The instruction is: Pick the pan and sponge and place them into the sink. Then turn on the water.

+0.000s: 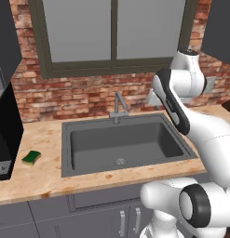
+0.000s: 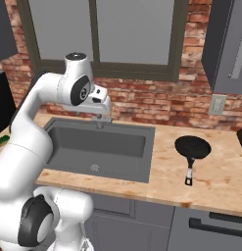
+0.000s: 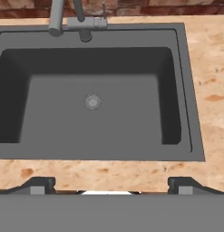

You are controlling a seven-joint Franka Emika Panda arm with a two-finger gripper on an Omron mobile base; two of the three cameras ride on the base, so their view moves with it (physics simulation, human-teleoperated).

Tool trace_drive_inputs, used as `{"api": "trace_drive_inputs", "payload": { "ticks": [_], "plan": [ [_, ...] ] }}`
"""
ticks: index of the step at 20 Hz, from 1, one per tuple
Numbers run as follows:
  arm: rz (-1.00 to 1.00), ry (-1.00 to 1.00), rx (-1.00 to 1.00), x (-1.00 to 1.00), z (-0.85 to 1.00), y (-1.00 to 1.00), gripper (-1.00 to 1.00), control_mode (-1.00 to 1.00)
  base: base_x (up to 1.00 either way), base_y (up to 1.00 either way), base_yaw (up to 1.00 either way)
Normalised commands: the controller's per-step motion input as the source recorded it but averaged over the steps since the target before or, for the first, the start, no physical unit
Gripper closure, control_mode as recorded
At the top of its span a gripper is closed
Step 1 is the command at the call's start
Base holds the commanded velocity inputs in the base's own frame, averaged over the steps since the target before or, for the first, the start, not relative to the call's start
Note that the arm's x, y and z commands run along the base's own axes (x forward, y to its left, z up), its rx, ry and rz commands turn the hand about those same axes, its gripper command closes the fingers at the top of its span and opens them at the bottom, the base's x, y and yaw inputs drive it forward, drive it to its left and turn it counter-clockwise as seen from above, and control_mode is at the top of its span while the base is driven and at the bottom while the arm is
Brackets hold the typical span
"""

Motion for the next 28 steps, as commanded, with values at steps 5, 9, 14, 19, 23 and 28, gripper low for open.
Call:
{"api": "trace_drive_inputs", "payload": {
  "ticks": [5,9,14,19,23,28],
  "plan": [
    [0.01,0.0,0.0,0.0,-0.01,-0.25,-1.0,-1.0,0.0,0.0,0.0],
    [0.01,0.0,-0.01,0.0,-0.09,-0.25,-1.0,-1.0,0.0,0.0,0.0],
    [0.01,0.0,-0.04,0.0,-0.13,-0.28,-1.0,-1.0,0.0,0.0,0.0],
    [0.01,0.0,-0.05,0.0,-0.17,-0.28,-1.0,-1.0,0.0,0.0,0.0],
    [0.01,0.0,-0.04,0.0,-0.15,-0.29,-1.0,-1.0,0.0,0.0,0.0],
    [0.01,0.0,-0.02,0.0,-0.14,-0.28,-1.0,-1.0,0.0,0.0,0.0]
  ]
}}
